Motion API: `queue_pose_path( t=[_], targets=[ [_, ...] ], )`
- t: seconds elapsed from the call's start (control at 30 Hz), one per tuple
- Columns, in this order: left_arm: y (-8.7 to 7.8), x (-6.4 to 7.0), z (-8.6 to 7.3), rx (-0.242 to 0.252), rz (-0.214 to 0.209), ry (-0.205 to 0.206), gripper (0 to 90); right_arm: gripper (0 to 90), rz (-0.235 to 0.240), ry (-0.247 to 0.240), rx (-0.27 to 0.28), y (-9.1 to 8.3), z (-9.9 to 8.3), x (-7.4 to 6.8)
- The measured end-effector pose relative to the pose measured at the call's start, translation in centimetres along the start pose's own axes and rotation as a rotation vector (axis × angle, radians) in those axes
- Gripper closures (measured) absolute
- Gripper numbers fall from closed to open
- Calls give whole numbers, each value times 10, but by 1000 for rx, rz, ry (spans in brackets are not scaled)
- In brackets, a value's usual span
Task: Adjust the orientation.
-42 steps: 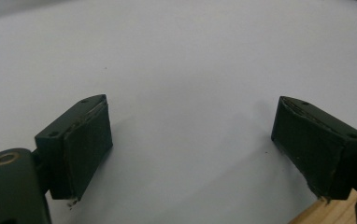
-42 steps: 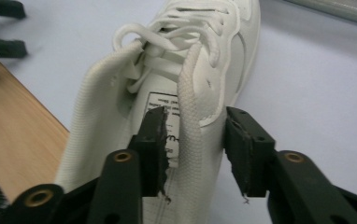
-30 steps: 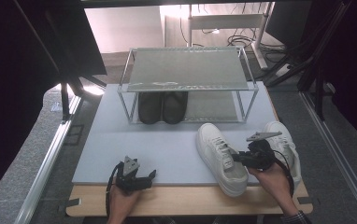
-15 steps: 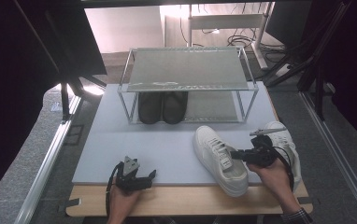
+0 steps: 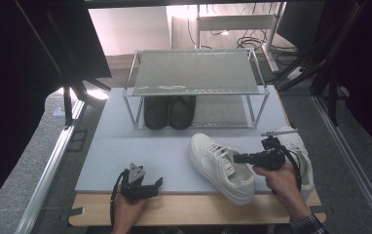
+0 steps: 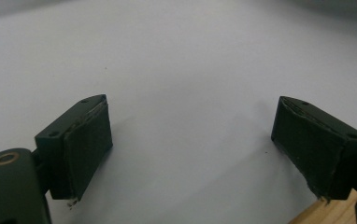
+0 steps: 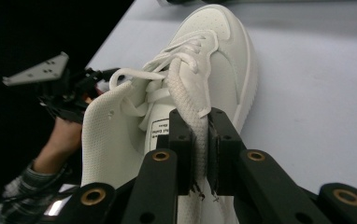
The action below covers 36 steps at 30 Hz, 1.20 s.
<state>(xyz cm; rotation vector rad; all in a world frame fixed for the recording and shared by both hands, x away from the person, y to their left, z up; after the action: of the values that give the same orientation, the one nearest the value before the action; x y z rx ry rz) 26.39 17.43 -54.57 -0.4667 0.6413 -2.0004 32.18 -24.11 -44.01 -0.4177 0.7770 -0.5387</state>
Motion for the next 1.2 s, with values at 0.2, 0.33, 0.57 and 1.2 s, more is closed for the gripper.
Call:
queue_pose_path(
  t=[0.2,0.33,0.57,1.2],
  targets=[
    [0,0,0,0,0,0,121,820,27,-2,23,0,8,-4],
    [0,0,0,0,0,1,121,819,55,9,36,1,14,-5],
    [0,0,0,0,0,4,121,818,102,27,66,2,26,-9],
    [0,0,0,2,1,2,121,818,170,39,137,-5,65,-26]
  ],
)
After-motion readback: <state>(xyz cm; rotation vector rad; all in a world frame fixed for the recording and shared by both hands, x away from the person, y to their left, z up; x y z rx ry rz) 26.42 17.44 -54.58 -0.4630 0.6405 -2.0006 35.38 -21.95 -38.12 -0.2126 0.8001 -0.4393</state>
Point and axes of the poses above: each handheld gripper's, and its own axes: y roughly forward along the jaws, z roughly out of its top, x roughly to its right, the point moved 1 cm from there along y, roughly forward along the jaws, and after that the axes turned 3 degrees about -y, right-handed, at the moved point
